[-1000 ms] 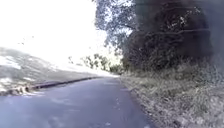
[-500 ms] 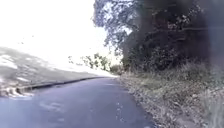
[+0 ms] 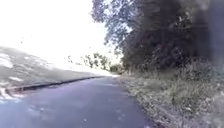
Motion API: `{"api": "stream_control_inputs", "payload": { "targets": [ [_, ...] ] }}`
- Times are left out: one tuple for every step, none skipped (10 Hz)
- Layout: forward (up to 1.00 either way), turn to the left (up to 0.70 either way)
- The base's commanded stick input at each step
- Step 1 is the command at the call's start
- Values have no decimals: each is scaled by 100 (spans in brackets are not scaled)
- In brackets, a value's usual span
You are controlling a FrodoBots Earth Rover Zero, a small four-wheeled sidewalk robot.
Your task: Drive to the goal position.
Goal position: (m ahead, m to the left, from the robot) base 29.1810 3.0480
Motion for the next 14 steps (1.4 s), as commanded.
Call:
{"api": "stream_control_inputs", "payload": {
  "targets": [
    [70,0],
    [70,0],
    [70,0],
    [70,0],
    [70,0],
    [70,0],
    [70,0],
    [70,0],
    [70,0],
    [70,0],
    [70,0],
    [70,0],
    [70,0],
    [70,0]
  ]
}}
